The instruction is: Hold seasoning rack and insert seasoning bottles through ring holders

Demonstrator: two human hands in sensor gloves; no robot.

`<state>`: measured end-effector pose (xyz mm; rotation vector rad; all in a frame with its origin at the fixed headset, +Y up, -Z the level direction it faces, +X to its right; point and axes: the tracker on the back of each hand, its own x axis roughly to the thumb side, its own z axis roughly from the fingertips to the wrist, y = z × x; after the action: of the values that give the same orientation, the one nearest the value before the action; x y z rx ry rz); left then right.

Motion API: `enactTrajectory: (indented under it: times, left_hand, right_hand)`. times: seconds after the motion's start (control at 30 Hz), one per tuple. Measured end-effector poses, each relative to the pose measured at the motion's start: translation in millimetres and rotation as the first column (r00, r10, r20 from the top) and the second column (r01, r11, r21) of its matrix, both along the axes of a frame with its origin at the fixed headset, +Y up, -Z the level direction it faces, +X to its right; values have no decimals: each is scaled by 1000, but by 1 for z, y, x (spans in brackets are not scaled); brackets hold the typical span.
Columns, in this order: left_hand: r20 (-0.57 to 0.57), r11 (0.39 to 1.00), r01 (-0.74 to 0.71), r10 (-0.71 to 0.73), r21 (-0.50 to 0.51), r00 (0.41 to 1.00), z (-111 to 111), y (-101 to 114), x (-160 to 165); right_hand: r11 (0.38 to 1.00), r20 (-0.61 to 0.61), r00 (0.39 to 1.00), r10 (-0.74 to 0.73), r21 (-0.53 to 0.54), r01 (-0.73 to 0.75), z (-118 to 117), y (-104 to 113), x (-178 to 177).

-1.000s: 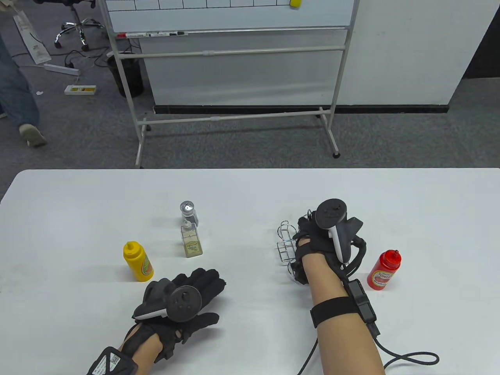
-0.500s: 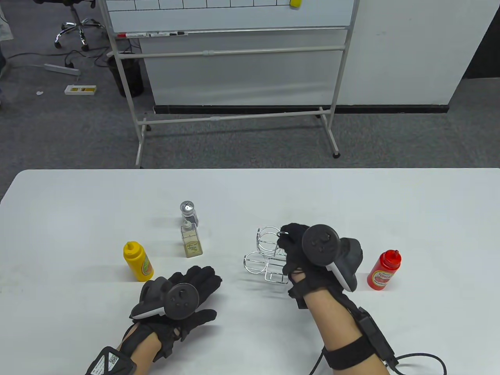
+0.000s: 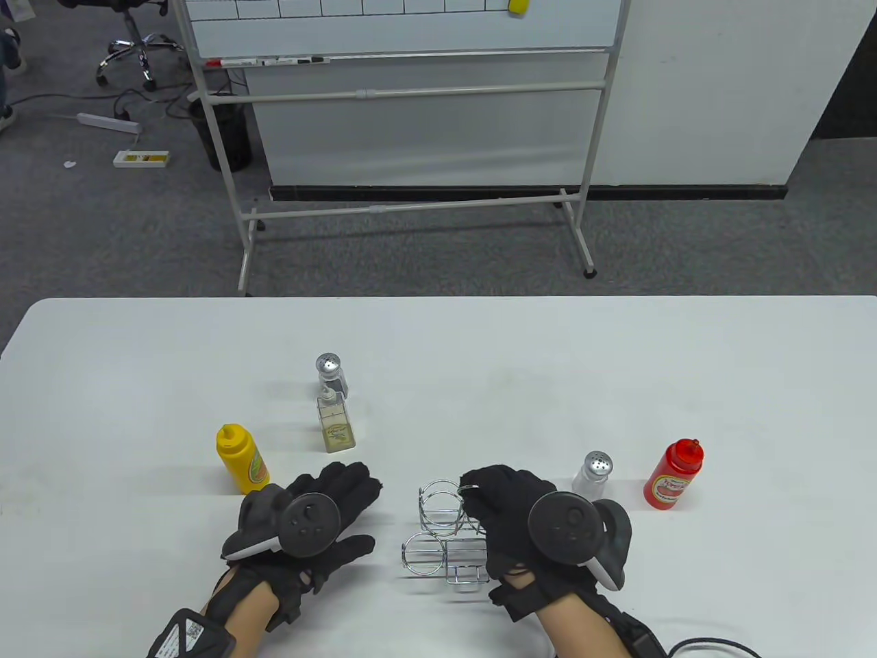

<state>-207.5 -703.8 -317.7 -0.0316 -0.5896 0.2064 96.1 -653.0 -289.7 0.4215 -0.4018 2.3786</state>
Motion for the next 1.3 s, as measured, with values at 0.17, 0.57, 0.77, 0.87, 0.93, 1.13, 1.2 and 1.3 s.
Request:
enactTrajectory:
  times: [0.17,0.57,0.77,0.87,0.93,1.13,1.2,1.3]
  left_hand:
    - [-135,912,-222,282,345,950,6,40,-49]
    - [-599,833,-466,543,297,589,-27,-26,-146]
    - [-660,833,-497,517,241,546,-39,-55,-154]
    - [-674,837,-500,504,225,540,-42,-62,-155]
    - [-681,836,-500,502,224,533,-43,-62,-155]
    - [-584,742,-599,640,301,499,-38,-38,-145]
    - [-468,664,-672,733,329,495,-30,-12,-128]
    - [-226,560,-787,827,260,514,-9,21,-83]
  right_hand:
    - [1000,-3,1000,11,11,-11,0,-1,-1]
    - [1000,-28,1000,14,1,-14,0,-3,-6]
    - [1000,-30,999,12,2,-12,1,-4,-6]
    - [1000,-31,999,13,-3,-13,0,-4,-7]
    - [1000,-31,999,14,-6,-14,1,-4,-7]
    - [1000,-31,999,16,-5,-16,1,-4,-8]
    - [1000,-31,999,16,1,-16,1,-3,-8]
    - [1000,-34,999,14,8,-14,3,-3,-11]
